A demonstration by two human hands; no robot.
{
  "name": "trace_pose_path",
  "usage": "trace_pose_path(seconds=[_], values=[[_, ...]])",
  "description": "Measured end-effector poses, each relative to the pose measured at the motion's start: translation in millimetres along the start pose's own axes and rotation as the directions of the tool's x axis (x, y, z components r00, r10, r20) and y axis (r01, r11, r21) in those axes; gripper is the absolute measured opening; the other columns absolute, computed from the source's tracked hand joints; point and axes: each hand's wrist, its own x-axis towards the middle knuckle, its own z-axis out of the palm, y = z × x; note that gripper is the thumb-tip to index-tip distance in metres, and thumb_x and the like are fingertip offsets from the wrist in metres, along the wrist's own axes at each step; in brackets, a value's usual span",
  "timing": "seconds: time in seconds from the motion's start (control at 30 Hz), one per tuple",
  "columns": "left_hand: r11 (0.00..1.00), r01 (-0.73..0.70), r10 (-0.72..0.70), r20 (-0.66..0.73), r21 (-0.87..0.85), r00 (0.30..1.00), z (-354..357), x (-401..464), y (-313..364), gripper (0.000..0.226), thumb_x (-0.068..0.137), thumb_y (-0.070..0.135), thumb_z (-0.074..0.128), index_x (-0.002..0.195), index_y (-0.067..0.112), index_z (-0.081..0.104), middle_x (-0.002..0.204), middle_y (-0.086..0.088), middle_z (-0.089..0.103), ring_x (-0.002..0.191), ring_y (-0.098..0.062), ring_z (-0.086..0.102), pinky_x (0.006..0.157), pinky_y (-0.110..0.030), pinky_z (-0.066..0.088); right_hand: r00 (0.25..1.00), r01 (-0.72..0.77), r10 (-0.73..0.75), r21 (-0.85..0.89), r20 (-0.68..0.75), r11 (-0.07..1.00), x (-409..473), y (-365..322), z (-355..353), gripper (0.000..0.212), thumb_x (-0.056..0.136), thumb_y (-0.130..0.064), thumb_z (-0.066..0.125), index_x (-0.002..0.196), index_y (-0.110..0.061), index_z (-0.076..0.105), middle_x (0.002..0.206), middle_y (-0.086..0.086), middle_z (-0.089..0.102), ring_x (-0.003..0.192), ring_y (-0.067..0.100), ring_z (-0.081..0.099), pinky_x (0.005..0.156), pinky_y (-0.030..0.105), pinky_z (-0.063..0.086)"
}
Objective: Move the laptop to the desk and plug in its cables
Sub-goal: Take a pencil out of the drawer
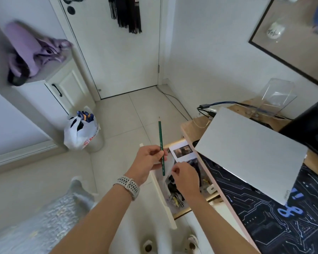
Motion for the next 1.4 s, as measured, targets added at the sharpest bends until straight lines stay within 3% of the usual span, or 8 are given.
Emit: trace_pose_path(seconds=[0.07, 0.13, 0.33, 0.67, 1.03, 1.2, 1.4], values=[[1.0, -0.006, 0.006, -0.024, -0.005, 1.0, -12, -2, -1, 0.023, 0.094, 0.001, 0.052, 0.078, 0.007, 0.067, 0.067, -0.001, 0.064, 0.067, -0.011, 0.059, 0.058, -0.022, 0.047, 0.997, 0.027, -0.018, -0.131, 0.068, 0.991, -5, -6, 19, 0.013, 0.091, -0.023, 0.055, 0.083, -0.02, 0.064, 0.083, -0.003, 0.065, 0.077, 0.014, 0.06, 0.081, 0.034, 0.05], [1.0, -0.004, 0.003, -0.044, -0.018, 0.999, -22, -2, -4, 0.02, 0.093, 0.0, 0.052, 0.079, 0.003, 0.066, 0.068, -0.004, 0.062, 0.065, -0.011, 0.058, 0.057, -0.021, 0.047, 0.982, 0.067, -0.027, -0.217, 0.185, 0.974, -10, -9, 36, 0.018, 0.093, -0.024, 0.048, 0.09, -0.016, 0.064, 0.092, 0.001, 0.066, 0.084, 0.02, 0.063, 0.075, 0.032, 0.049], [0.998, 0.026, -0.03, -0.087, -0.052, 0.996, -44, 4, -14, 0.018, 0.093, 0.0, 0.052, 0.082, 0.001, 0.066, 0.067, -0.004, 0.063, 0.064, -0.01, 0.059, 0.058, -0.021, 0.048, 0.894, 0.144, 0.058, -0.408, 0.444, 0.901, -21, -7, 76, 0.032, 0.091, -0.041, 0.053, 0.106, -0.013, 0.062, 0.104, 0.006, 0.067, 0.098, 0.026, 0.064, 0.081, 0.035, 0.047], [0.996, 0.086, -0.086, -0.042, 0.0, 0.995, -38, 29, -22, 0.017, 0.093, 0.0, 0.051, 0.085, -0.004, 0.065, 0.073, -0.007, 0.064, 0.069, -0.012, 0.059, 0.056, -0.019, 0.049, 0.863, 0.125, 0.133, -0.462, 0.487, 0.878, -7, -8, 92, 0.018, 0.09, -0.013, 0.053, 0.102, -0.012, 0.066, 0.101, 0.007, 0.069, 0.092, 0.026, 0.067, 0.071, 0.034, 0.051], [0.988, 0.129, -0.132, 0.03, 0.086, 0.991, -1, 60, -19, 0.024, 0.093, -0.002, 0.051, 0.076, 0.006, 0.066, 0.07, -0.005, 0.063, 0.071, -0.016, 0.057, 0.058, -0.021, 0.049, 0.86, 0.025, 0.204, -0.438, 0.468, 0.898, 6, 17, 80, 0.016, 0.089, -0.015, 0.058, 0.103, -0.011, 0.064, 0.098, 0.008, 0.067, 0.086, 0.027, 0.068, 0.069, 0.036, 0.056], [0.983, 0.139, -0.146, 0.057, 0.117, 0.988, 17, 70, -21, 0.016, 0.093, -0.002, 0.051, 0.087, -0.004, 0.066, 0.072, -0.006, 0.062, 0.072, -0.014, 0.059, 0.056, -0.016, 0.05, 0.861, 0.023, 0.231, -0.489, 0.454, 0.872, 19, 35, 63, 0.02, 0.087, -0.007, 0.057, 0.105, -0.01, 0.064, 0.097, 0.007, 0.067, 0.085, 0.028, 0.068, 0.064, 0.035, 0.054], [0.976, 0.164, -0.176, 0.077, 0.145, 0.981, 40, 78, -24, 0.021, 0.093, 0.001, 0.05, 0.081, 0.004, 0.067, 0.069, -0.001, 0.064, 0.066, -0.002, 0.062, 0.059, -0.018, 0.05, 0.874, 0.067, 0.212, -0.541, 0.437, 0.838, 33, 58, 38, 0.02, 0.083, 0.004, 0.057, 0.097, -0.01, 0.062, 0.089, 0.004, 0.065, 0.074, 0.021, 0.067, 0.052, 0.027, 0.043]])
